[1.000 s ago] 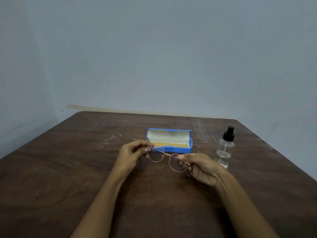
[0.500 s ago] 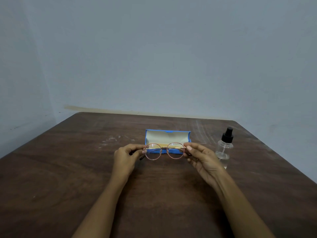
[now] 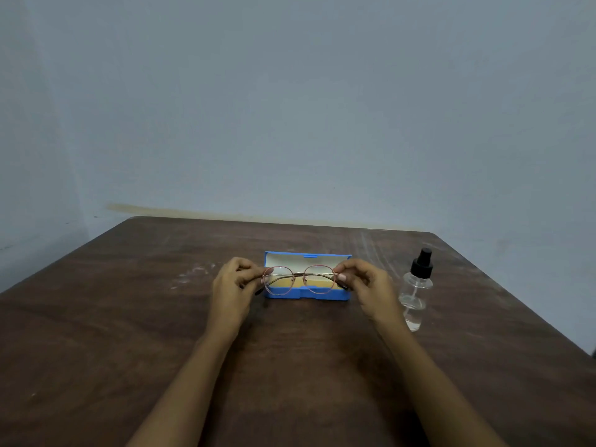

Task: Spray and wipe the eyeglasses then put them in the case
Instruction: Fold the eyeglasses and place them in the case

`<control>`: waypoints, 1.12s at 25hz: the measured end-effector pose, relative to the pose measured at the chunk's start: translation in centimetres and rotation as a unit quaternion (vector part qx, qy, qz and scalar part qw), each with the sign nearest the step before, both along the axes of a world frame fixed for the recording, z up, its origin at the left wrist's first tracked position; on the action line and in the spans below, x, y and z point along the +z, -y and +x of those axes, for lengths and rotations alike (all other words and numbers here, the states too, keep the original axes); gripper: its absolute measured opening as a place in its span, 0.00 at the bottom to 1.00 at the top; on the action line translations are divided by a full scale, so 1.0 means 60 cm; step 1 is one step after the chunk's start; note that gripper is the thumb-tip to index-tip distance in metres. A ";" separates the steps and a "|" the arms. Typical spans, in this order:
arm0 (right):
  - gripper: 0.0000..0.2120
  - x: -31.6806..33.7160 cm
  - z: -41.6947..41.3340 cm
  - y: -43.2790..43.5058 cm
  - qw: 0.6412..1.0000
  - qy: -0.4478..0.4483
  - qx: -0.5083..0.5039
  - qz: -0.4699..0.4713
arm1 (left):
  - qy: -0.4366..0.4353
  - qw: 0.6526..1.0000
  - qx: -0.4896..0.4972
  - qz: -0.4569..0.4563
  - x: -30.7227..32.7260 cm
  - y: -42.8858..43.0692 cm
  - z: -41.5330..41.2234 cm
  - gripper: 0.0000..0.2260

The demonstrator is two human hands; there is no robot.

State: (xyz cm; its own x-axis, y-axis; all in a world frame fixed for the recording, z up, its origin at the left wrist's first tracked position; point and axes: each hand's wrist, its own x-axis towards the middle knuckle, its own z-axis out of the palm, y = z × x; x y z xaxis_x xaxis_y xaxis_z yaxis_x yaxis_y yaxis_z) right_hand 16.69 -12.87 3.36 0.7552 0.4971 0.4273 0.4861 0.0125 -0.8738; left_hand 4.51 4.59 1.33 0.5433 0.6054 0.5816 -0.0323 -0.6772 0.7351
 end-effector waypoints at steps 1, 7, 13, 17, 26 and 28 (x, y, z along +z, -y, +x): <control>0.15 0.001 0.004 -0.002 1.000 0.011 -0.012 -0.013 | -0.017 1.000 0.007 0.013 -0.001 -0.006 0.006 0.09; 0.19 -0.021 0.029 -0.014 0.997 0.019 -0.073 -0.022 | -0.011 0.999 -0.006 -0.042 -0.001 -0.010 0.029 0.13; 0.11 -0.024 0.036 -0.025 0.991 0.027 -0.126 -0.029 | -0.011 0.997 0.035 -0.065 -0.007 -0.021 0.050 0.13; 0.08 -0.029 0.048 -0.030 0.992 0.020 -0.119 -0.032 | -0.019 0.997 0.037 -0.067 -0.013 -0.022 0.057 0.10; 0.05 -0.030 0.076 -0.041 0.984 0.012 -0.143 -0.108 | -0.041 0.996 0.054 -0.059 -0.014 -0.031 0.069 0.15; 0.05 -0.035 0.081 -0.043 0.984 0.003 -0.135 -0.120 | -0.039 0.996 0.057 -0.057 -0.011 -0.033 0.071 0.16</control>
